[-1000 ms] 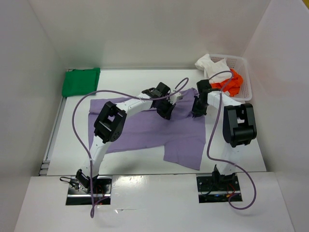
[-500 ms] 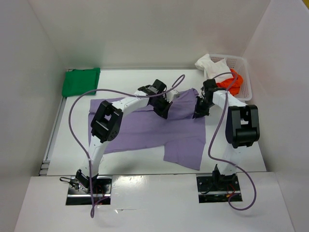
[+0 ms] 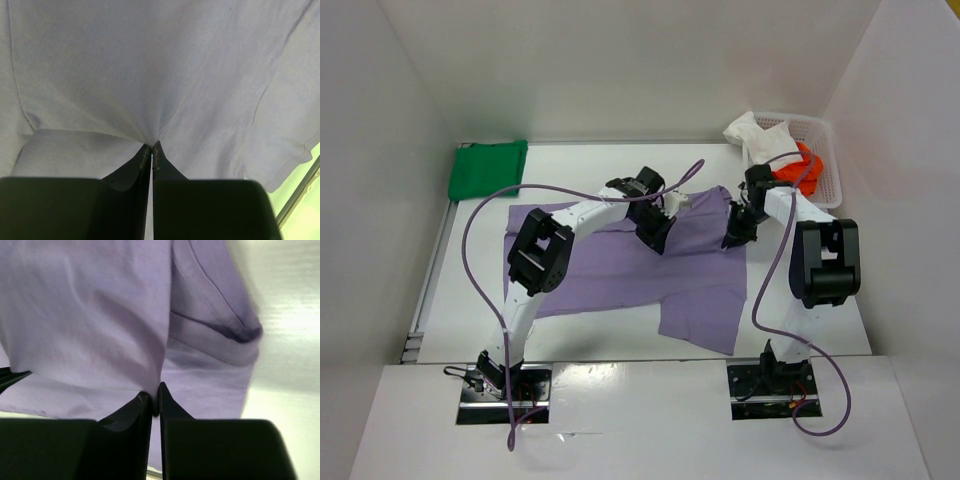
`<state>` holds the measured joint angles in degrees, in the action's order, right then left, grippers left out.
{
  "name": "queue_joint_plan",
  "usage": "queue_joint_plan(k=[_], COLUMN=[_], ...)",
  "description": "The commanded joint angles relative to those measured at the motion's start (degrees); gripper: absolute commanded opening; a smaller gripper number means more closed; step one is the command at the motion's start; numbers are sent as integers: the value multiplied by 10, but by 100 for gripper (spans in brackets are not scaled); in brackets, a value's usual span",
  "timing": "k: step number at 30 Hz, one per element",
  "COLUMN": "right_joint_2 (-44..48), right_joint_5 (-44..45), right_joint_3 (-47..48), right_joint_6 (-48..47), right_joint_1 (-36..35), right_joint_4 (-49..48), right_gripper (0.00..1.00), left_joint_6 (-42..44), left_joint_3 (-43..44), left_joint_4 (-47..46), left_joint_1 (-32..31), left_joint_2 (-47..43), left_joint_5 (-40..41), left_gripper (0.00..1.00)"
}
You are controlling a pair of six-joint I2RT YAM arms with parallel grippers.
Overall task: Fold and stack the t-shirts
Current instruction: Fold the flattened tshirt in 1/3 of the way
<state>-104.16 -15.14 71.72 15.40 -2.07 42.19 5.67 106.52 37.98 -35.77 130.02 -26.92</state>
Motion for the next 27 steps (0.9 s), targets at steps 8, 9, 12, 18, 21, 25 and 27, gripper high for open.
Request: queue_joint_plan(k=[8, 9, 12, 18, 21, 25, 27], right_joint_2=[49, 49, 62, 101, 118, 135, 104], right_joint_5=[63, 72, 85, 93, 132, 210, 264], right_joint_3=[-28, -28, -28, -33, -26, 33, 103], right_joint_6=[24, 24, 30, 35, 41, 46, 52], right_joint_1=[3, 3, 3, 3, -21, -117, -171], right_joint_4=[90, 90, 96, 101, 101, 79, 79], right_gripper=[32, 33, 33, 32, 30, 34, 40], left_joint_6=[8, 8, 8, 21, 34, 45, 45], left_joint_3=[18, 18, 13, 15, 26, 6, -38], left_joint_4=[35, 40, 47, 60, 85, 91, 66], left_joint_1=[0, 0, 0, 0, 7, 42, 65], left_joint_2=[-24, -24, -24, -69, -95, -157, -208], left_joint_5=[-4, -4, 9, 38, 38, 97, 137], left_gripper=[33, 41, 49, 64, 68, 68, 70])
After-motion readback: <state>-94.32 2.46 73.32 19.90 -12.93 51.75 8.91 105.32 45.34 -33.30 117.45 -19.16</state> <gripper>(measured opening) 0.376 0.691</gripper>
